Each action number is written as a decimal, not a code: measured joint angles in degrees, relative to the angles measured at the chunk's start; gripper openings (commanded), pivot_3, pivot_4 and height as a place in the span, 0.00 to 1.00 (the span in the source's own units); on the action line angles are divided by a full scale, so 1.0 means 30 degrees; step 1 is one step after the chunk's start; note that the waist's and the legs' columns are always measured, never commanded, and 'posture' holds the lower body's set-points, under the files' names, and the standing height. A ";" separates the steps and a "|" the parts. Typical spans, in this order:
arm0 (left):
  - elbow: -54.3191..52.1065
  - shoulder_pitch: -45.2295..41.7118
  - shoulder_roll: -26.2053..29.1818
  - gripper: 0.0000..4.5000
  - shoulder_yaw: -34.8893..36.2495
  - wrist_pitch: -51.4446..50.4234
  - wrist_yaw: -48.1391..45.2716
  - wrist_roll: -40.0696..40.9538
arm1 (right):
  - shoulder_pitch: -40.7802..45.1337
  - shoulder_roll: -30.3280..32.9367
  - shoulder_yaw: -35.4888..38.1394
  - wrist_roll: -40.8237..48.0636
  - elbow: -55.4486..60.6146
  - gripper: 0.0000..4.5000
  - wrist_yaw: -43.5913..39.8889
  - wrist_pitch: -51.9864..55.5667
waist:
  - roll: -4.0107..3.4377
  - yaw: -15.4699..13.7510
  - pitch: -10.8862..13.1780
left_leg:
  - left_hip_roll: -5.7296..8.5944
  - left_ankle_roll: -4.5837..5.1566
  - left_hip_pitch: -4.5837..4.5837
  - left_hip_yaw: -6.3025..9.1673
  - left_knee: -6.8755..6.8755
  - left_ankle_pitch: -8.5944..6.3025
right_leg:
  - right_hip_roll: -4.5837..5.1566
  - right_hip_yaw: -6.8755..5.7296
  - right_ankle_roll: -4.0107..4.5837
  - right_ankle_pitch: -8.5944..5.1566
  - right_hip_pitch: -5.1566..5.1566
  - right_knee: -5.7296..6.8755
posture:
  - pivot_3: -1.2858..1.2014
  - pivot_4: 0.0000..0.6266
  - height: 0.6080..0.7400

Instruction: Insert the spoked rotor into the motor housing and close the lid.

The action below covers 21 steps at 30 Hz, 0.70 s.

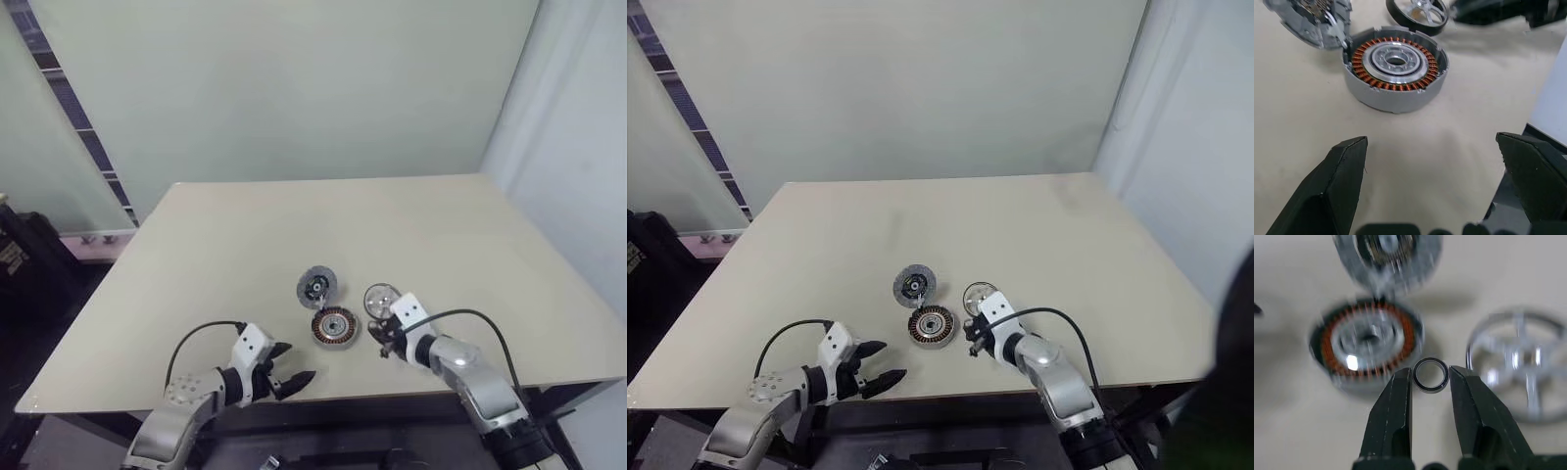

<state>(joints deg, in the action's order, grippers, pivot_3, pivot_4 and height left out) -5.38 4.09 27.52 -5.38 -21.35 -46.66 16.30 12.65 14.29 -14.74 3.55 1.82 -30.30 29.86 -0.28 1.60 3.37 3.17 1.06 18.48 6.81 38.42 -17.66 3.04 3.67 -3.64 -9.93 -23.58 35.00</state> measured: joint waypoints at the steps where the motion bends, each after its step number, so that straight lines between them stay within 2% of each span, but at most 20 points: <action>1: 0.0161 -0.0091 0.0004 1.00 0.0008 0.0103 0.0053 -0.0022 | 0.0333 -0.0180 -0.0060 0.0011 0.0019 0.18 -0.0032 0.0230 | -0.0002 -0.0013 -0.0001 | 0.0001 -0.0001 0.0001 0.0005 -0.0001 0.0000 | 0.0000 0.0000 0.0002 0.0001 -0.0001 0.0001 | 0.52 0.00 1.00; 14: 0.0580 -0.0369 -0.0014 1.00 0.0014 0.0992 0.0469 -0.0252 | 0.3146 -0.1694 -0.2095 -0.0361 -0.2376 0.18 -0.0612 0.0807 | -0.0006 -0.0003 -0.0003 | 0.0003 -0.0032 0.0007 0.0014 -0.0022 -0.0017 | 0.0001 -0.0003 0.0033 0.0024 -0.0029 0.0000 | 0.52 0.00 1.00; 21: 0.0577 -0.0222 -0.0012 1.00 0.0023 0.1125 0.0688 -0.0274 | 0.3344 -0.2029 -0.2287 -0.0664 -0.3924 0.18 -0.0645 0.0618 | -0.0009 0.0020 -0.0004 | 0.0004 -0.0032 0.0007 0.0016 -0.0029 -0.0017 | 0.0000 -0.0005 0.0037 0.0028 -0.0039 0.0003 | 0.52 0.00 1.00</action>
<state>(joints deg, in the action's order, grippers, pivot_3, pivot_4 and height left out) -3.65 3.43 27.49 -5.32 -17.98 -44.60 15.48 22.68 8.20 -21.61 1.56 -9.96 -32.23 31.72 -0.30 1.66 3.36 3.18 0.96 18.50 6.86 38.33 -17.71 3.04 3.65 -3.53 -9.84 -23.69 35.01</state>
